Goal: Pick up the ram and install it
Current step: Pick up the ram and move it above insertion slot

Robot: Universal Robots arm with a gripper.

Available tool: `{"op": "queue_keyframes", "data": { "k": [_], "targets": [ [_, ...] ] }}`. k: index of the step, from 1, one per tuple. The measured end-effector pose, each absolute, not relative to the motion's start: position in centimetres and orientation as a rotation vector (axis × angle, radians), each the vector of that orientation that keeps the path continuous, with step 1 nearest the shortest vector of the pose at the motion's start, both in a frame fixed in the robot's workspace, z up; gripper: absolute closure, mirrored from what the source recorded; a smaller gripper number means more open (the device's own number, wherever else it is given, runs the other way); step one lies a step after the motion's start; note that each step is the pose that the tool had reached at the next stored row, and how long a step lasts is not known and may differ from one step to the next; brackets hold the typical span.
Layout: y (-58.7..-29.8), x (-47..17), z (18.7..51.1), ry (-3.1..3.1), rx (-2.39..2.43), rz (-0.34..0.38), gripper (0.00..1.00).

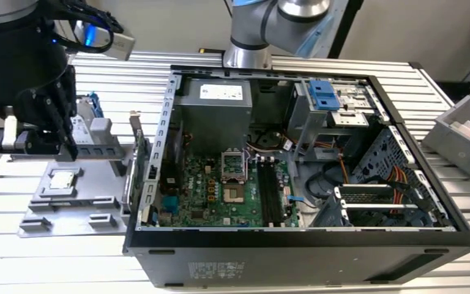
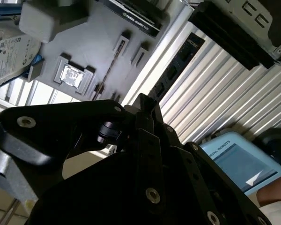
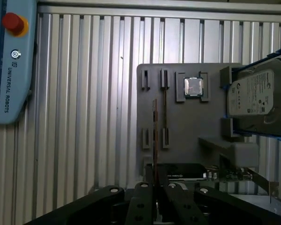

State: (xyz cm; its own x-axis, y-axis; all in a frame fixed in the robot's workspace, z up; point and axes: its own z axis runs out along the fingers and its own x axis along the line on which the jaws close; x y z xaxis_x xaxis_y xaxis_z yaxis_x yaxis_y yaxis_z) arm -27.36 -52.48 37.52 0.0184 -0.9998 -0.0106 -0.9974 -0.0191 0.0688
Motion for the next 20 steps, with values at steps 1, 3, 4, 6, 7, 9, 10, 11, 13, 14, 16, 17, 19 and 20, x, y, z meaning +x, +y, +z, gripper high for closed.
{"op": "queue_keyframes", "data": {
  "k": [1, 3, 4, 6, 7, 9, 10, 11, 13, 14, 16, 17, 19, 20],
  "targets": [
    [-52.5, -27.0, 37.5, -2.170, 2.212, -0.087, 1.00],
    [-52.5, -26.4, 37.5, -2.170, 2.212, -0.087, 1.00],
    [-52.5, -26.1, 37.5, -2.169, 2.212, -0.087, 1.00],
    [-52.5, -25.5, 37.5, -2.169, 2.212, -0.088, 1.00],
    [-52.5, -25.2, 37.5, -2.169, 2.212, -0.088, 1.00],
    [-52.5, -24.6, 37.5, -2.168, 2.212, -0.089, 1.00],
    [-52.5, -24.3, 37.5, -2.168, 2.212, -0.089, 1.00],
    [-52.5, -24.0, 37.5, -2.167, 2.212, -0.089, 1.00],
    [-52.5, -23.2, 37.5, -2.167, 2.212, -0.090, 1.00],
    [-52.5, -22.9, 37.5, -2.167, 2.211, -0.090, 1.00],
    [-52.5, -22.5, 37.5, -2.166, 2.212, -0.091, 1.00],
    [-52.5, -22.3, 37.5, -2.166, 2.212, -0.091, 1.00],
    [-52.5, -21.9, 37.5, -2.166, 2.212, -0.091, 1.00],
    [-52.5, -21.7, 37.5, -2.166, 2.212, -0.091, 1.00]
  ]
}}
